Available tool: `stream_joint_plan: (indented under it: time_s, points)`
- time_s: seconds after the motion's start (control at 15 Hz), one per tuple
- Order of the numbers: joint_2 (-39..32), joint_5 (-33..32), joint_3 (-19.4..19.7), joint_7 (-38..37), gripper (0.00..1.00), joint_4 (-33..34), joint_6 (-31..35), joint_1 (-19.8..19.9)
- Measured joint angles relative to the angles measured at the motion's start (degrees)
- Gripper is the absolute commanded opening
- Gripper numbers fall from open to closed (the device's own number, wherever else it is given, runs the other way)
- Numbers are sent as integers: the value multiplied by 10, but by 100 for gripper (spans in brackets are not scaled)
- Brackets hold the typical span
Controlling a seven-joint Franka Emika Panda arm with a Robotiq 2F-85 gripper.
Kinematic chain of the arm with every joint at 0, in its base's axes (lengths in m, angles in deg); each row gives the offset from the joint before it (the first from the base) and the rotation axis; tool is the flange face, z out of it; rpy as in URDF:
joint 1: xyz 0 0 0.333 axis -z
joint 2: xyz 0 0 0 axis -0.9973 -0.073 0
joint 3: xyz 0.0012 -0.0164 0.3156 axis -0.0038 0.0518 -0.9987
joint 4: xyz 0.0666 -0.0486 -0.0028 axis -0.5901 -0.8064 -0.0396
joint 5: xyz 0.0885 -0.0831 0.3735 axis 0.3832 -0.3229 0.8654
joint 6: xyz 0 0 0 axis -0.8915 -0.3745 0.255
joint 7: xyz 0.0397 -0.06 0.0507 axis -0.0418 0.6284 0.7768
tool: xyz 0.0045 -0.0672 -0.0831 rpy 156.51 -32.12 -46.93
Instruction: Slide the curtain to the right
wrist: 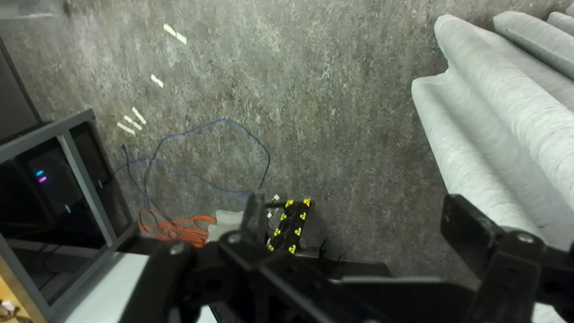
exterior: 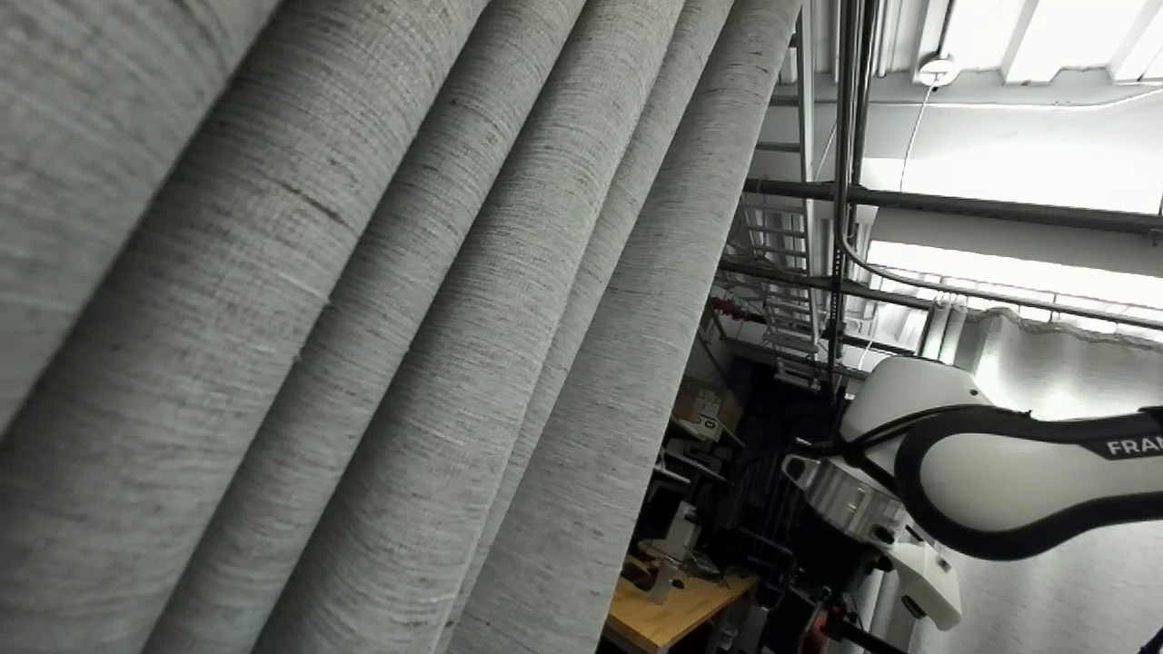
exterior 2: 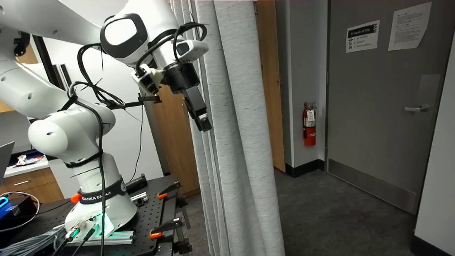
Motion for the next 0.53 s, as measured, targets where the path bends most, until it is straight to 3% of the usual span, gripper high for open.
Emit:
stream_joint_plan:
  time_s: [0.2, 0.53]
  points:
    - [5, 13, 4, 19, 100, 5, 31, -33]
    - [3, 100, 30, 38, 100, 27, 97, -103]
